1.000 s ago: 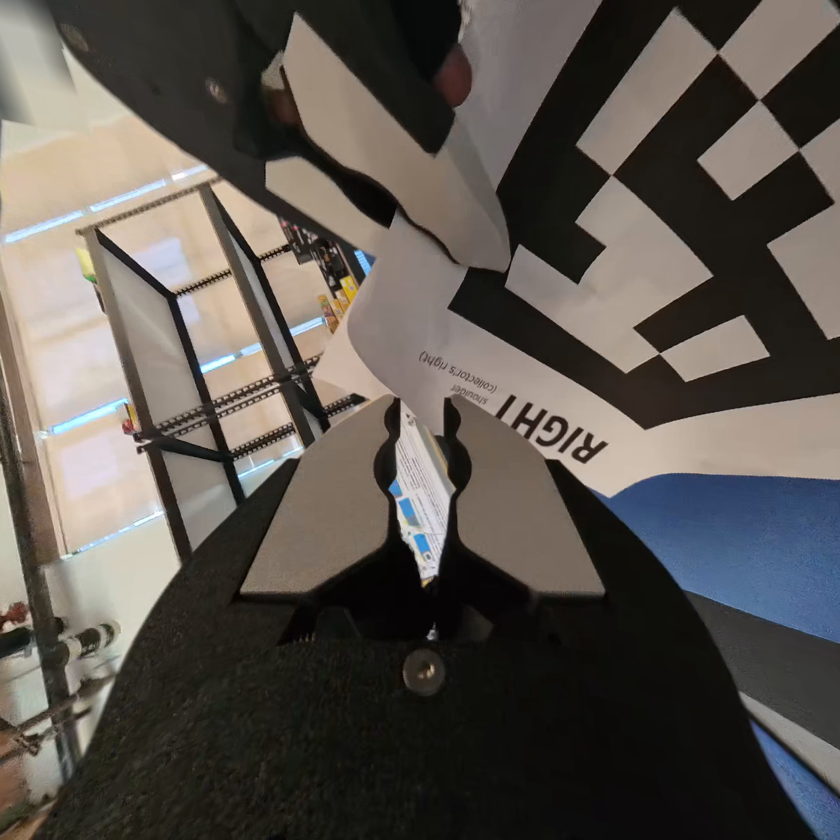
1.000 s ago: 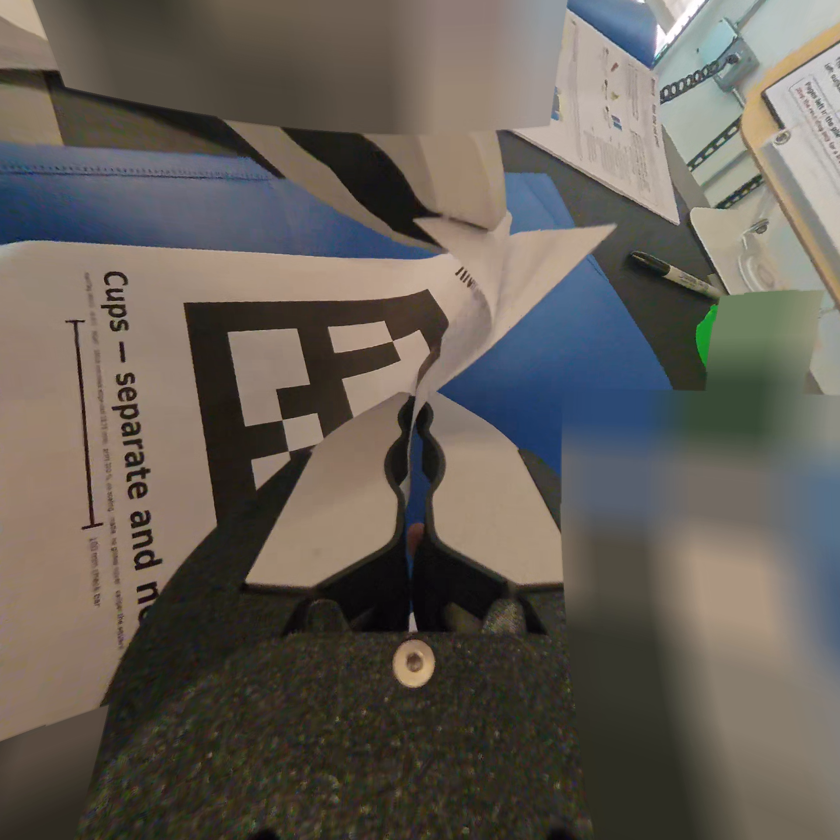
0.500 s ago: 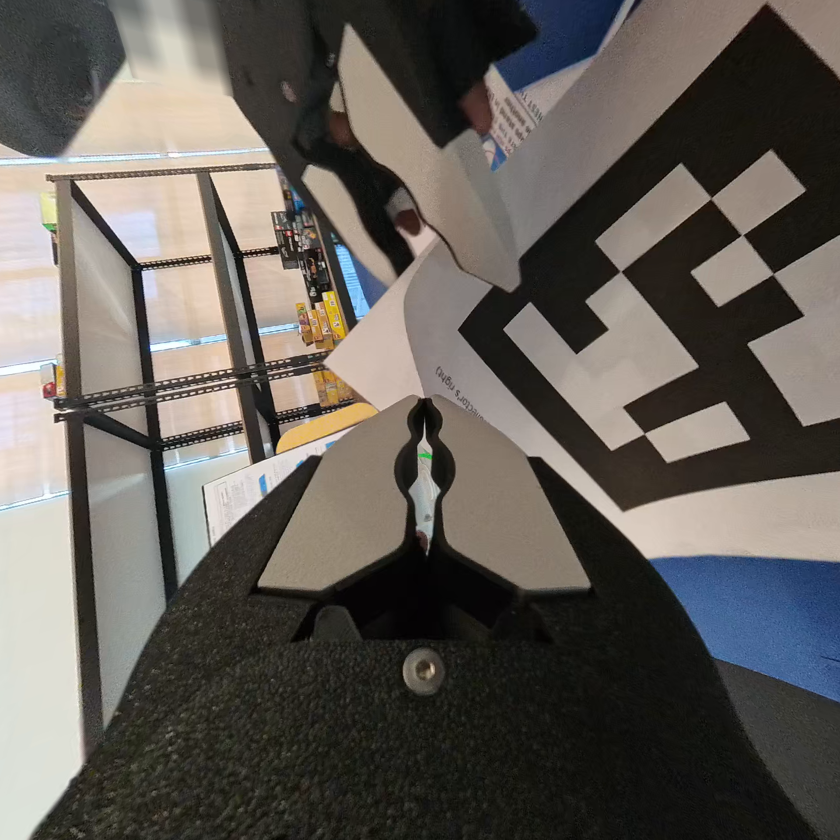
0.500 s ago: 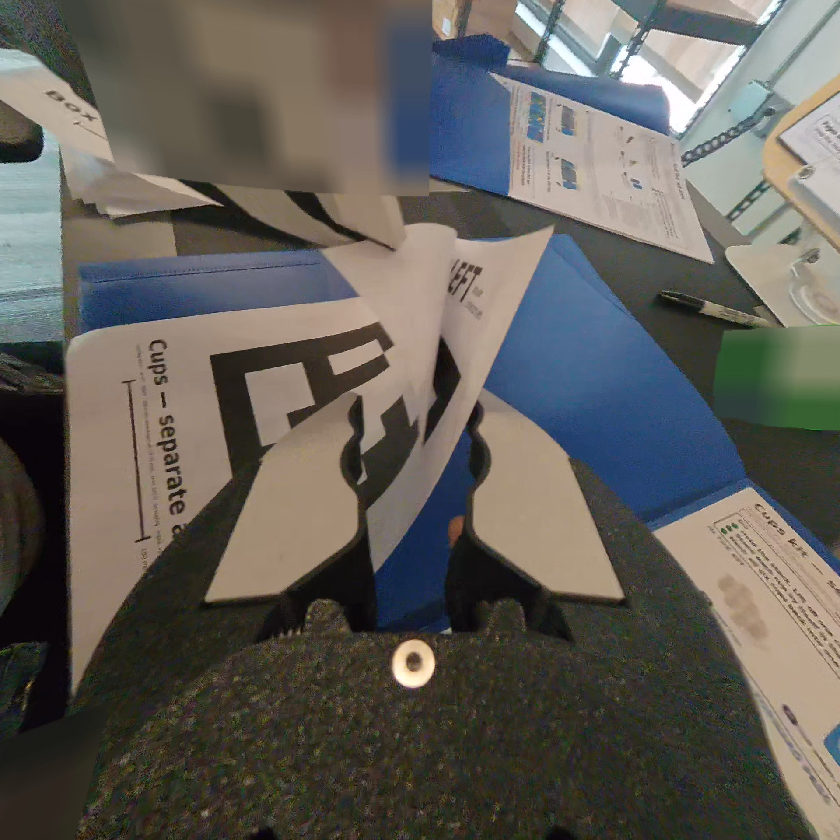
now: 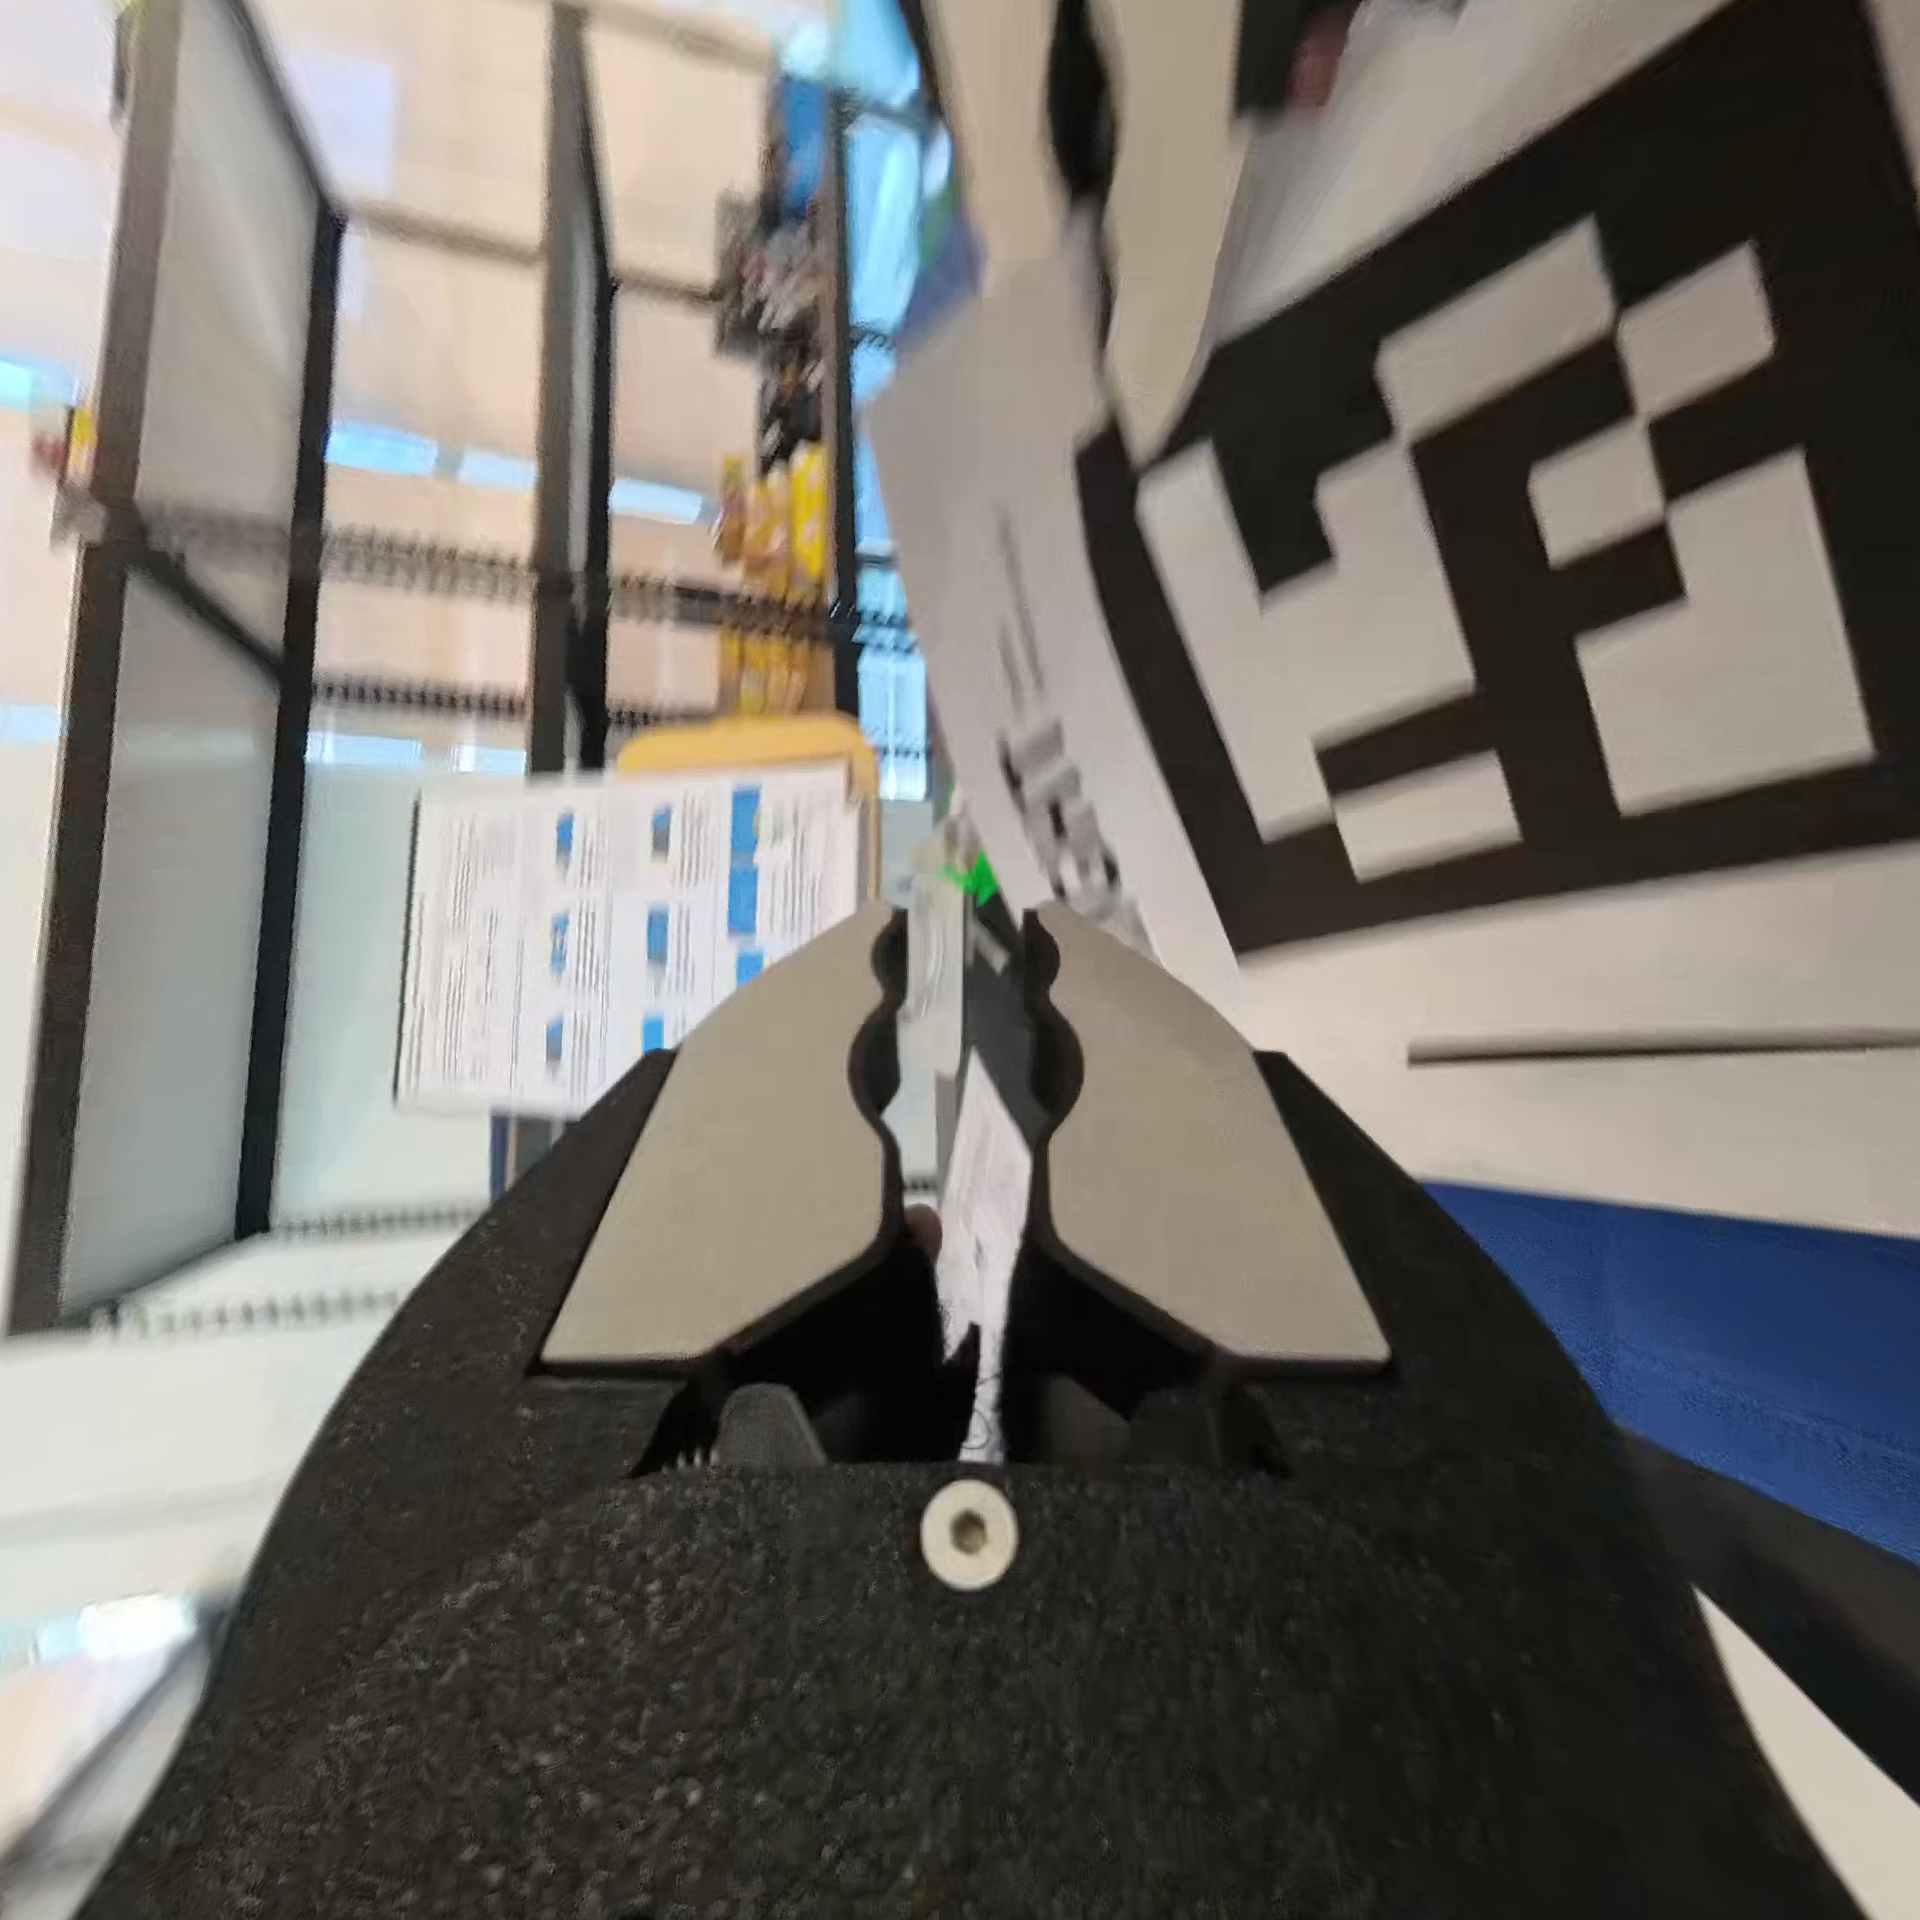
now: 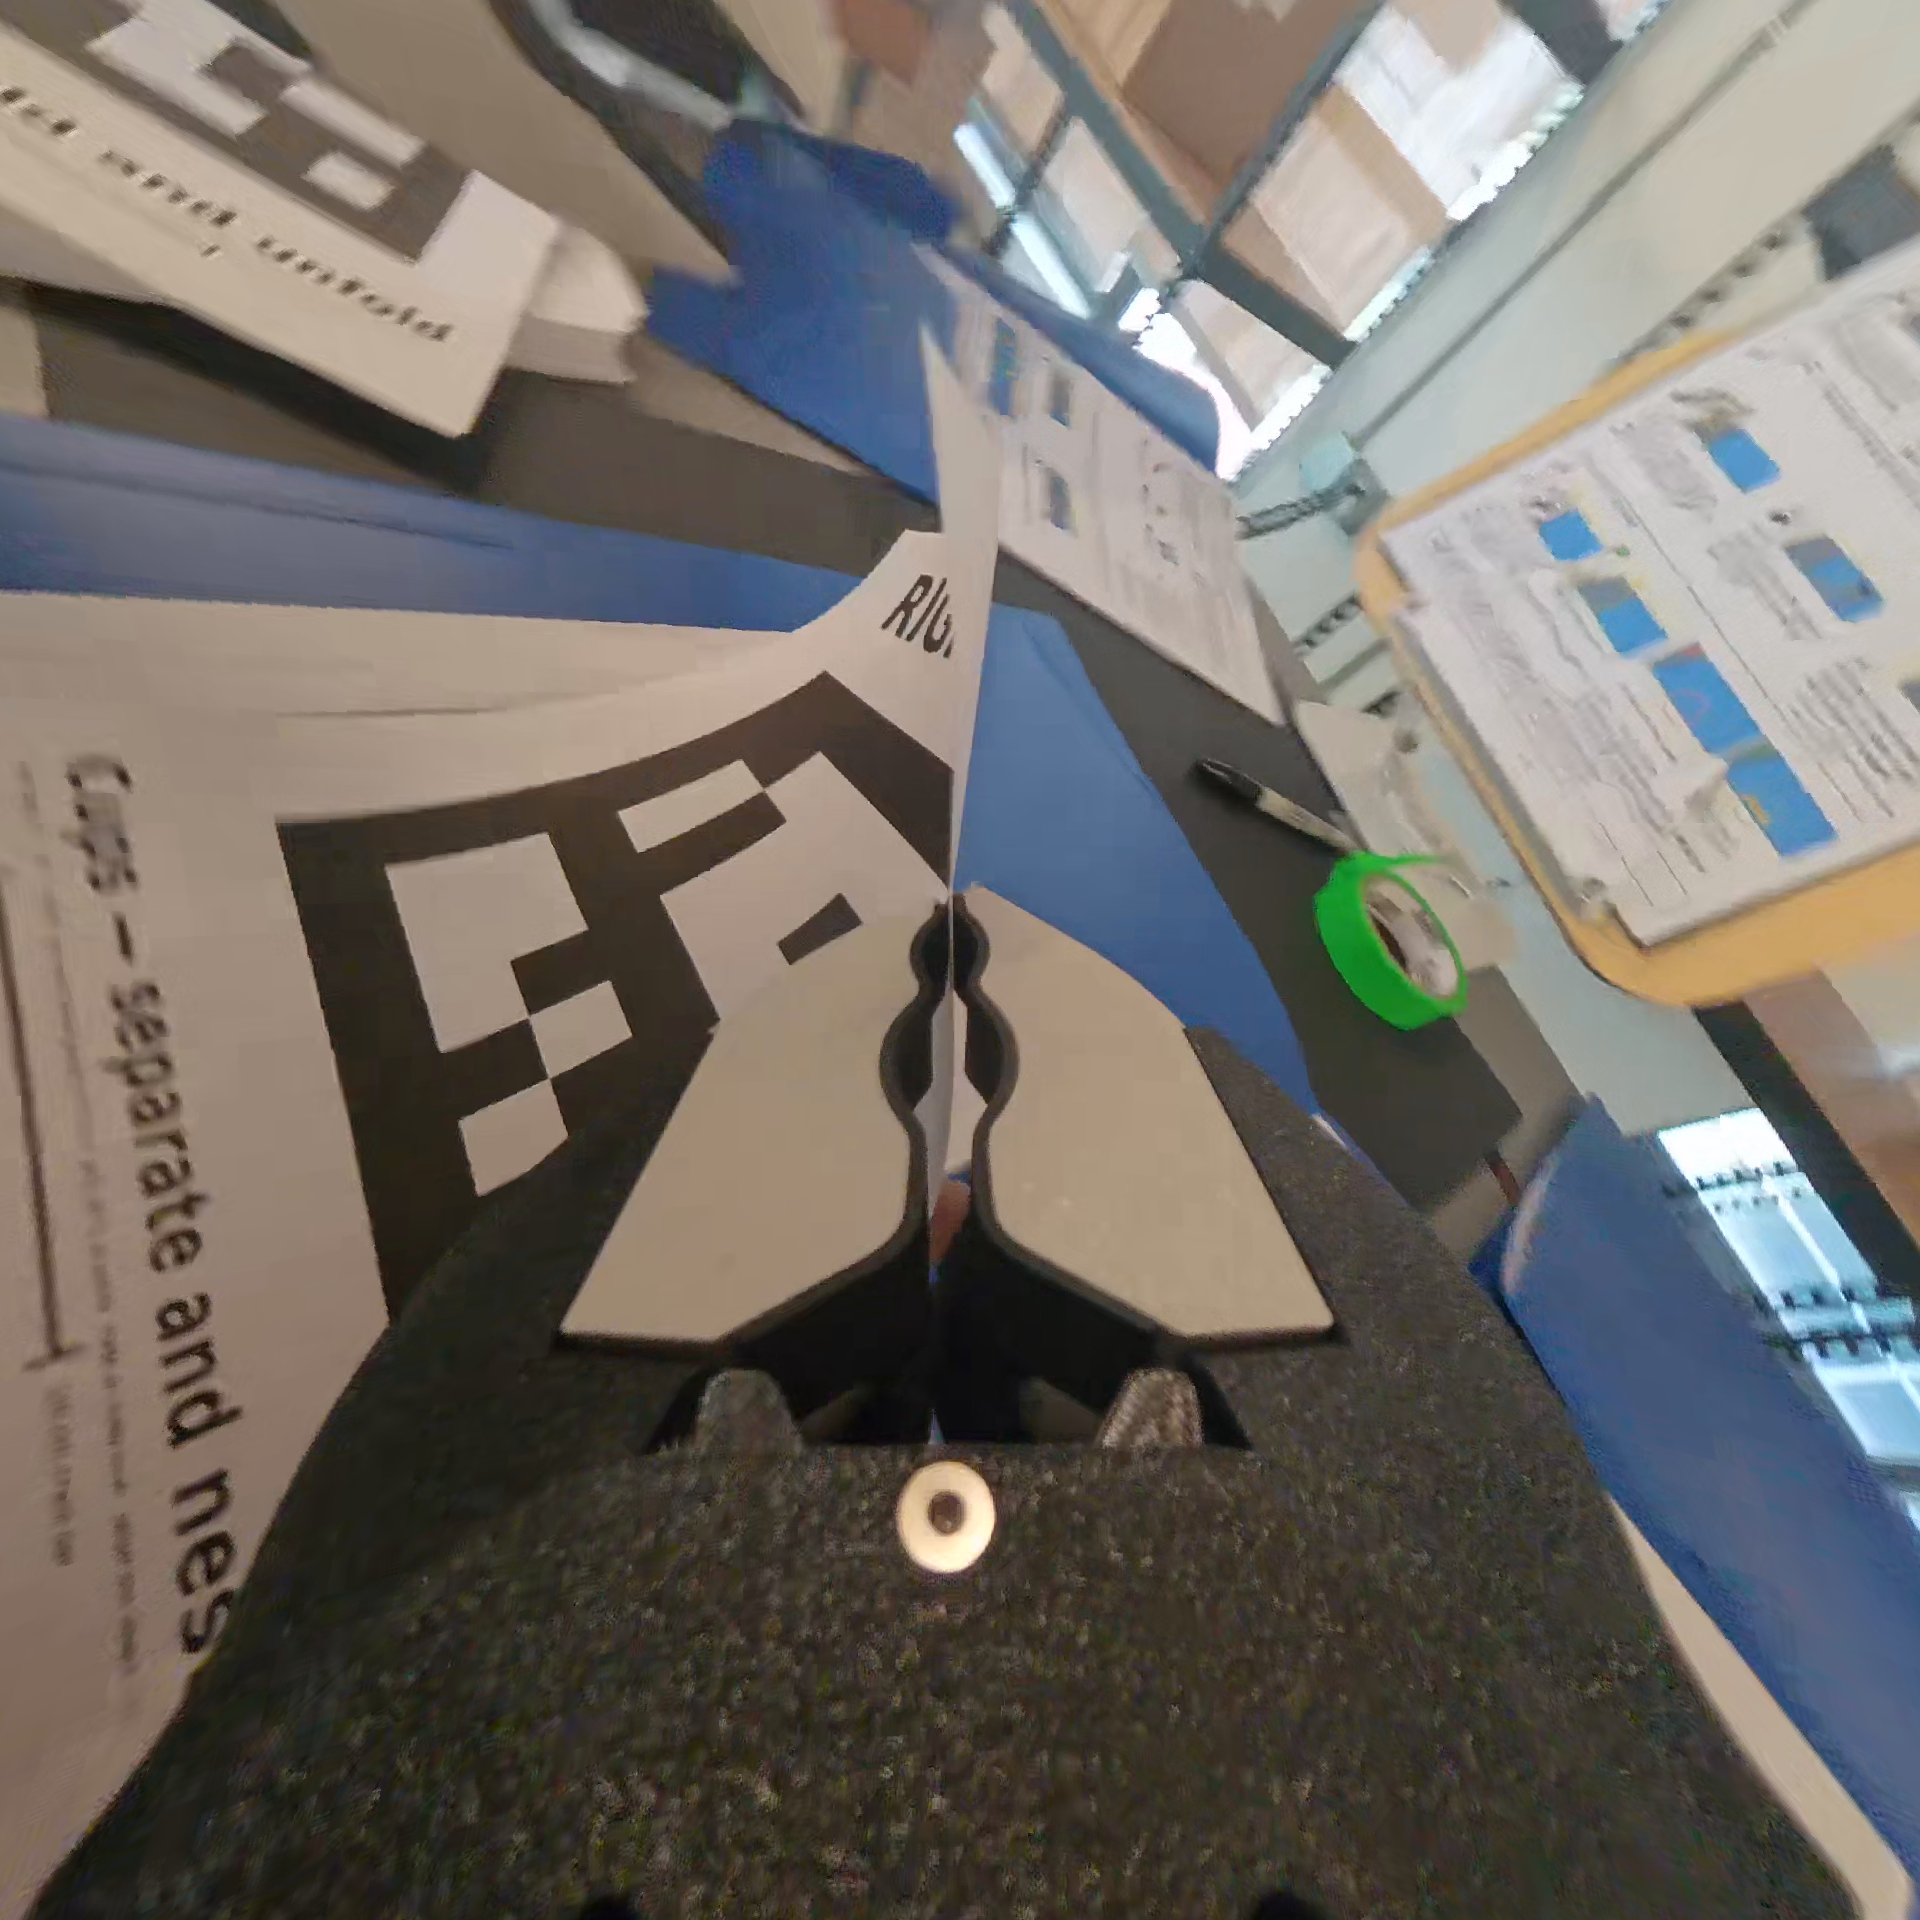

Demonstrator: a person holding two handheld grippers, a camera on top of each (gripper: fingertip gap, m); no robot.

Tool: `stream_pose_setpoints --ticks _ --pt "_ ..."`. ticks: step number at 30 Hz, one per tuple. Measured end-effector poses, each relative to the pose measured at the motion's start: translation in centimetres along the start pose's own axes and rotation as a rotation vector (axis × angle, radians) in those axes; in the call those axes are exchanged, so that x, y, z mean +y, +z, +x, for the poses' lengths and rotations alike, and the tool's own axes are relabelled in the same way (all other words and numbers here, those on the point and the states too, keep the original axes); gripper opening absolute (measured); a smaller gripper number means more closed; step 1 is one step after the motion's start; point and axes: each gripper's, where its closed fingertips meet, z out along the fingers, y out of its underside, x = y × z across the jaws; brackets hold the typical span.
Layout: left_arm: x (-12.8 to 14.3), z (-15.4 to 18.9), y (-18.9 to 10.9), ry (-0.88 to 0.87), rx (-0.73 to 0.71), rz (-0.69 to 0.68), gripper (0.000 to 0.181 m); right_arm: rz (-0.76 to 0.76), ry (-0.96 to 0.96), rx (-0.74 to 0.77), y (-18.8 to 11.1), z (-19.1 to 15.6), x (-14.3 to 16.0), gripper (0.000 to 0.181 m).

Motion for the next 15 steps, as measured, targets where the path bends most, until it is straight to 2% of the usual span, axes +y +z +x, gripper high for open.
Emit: stream_pose_setpoints --ticks 1,3,5,7,9,12,15 --pt "1.6 -0.9 -1.2 -0.087 -0.040 -0.036 0.023 0.014 0.046 0.032 -1.3 1.7 -0.1 0.000" --pt "5.2 -1.5 -3.8 -0.306 -0.065 -0.109 0.024 0.043 0.174 0.064 -4.4 4.6 -0.2 0.000" --pt "8.4 -0.4 -6.3 -0.560 -0.028 -0.182 0.034 0.070 0.284 0.083 -7.6 6.9 -0.3 0.000" --pt "9.5 1.5 -8.2 -0.823 0.036 -0.174 0.044 0.080 0.348 0.110 -10.4 8.8 -0.6 0.000" --pt "8.7 3.3 -9.3 -1.022 0.098 -0.091 0.051 0.070 0.363 0.113 -12.3 9.4 -1.4 0.000" --pt "6.5 6.2 -9.9 -1.222 0.222 -0.023 0.055 0.081 0.364 0.075 -13.4 8.6 -3.9 0.000" --pt "3.3 10.0 -9.7 -1.409 0.481 -0.020 0.061 0.161 0.468 -0.045 -13.3 6.8 -7.9 0.000"
